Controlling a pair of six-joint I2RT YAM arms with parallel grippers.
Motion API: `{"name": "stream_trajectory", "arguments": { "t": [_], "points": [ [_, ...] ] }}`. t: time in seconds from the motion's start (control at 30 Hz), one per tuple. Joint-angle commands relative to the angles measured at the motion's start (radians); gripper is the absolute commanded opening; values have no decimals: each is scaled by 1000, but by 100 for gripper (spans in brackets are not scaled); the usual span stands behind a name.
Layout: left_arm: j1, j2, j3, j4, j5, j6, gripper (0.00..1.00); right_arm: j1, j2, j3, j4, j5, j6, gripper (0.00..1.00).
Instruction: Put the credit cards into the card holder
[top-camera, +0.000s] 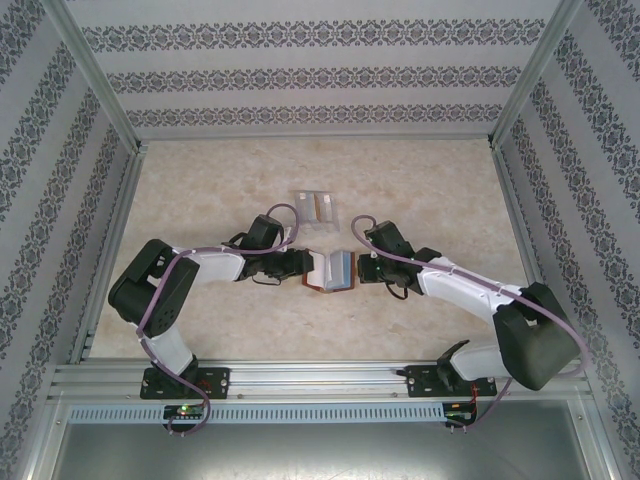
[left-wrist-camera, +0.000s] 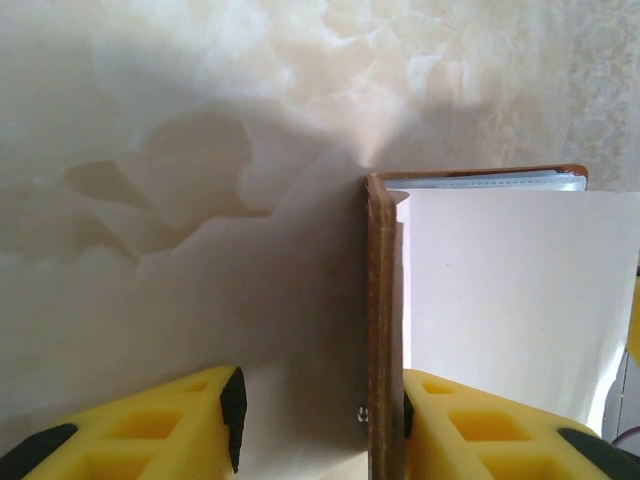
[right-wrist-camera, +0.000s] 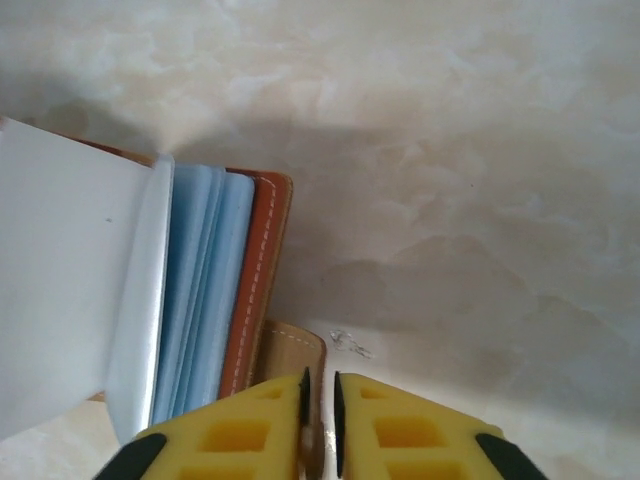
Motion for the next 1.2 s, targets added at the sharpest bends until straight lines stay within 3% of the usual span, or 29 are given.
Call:
{"name": "stream_trajectory", "arguments": {
  "t": [0.0,0.1,0.33,0.5,0.7,0.87,1.17],
  "points": [
    [-2,3,18,-29,-9,23,42,-9,-2,22,-32,9,6,26],
    [-1,3,26,-36,-8,28,42,-12,-26,39,-56,-6,15,32],
    [-2,9,14,-15,-2,15,41,-27,-75,105,-147,-66,11,33],
    [-1,12,15,-9,3,7,40,-10,-99,119,-116,-125,16,25],
    [-3,18,32,-17,14,12,39,25,-4,152,-52,-190,64,12],
    [-1,11,35,-29,8,15,38,36,50,176,-46,-168,101,24],
    [-2,-6,11,2,5,-2,38,29,145,168,-28,-153,137,31]
  ]
}}
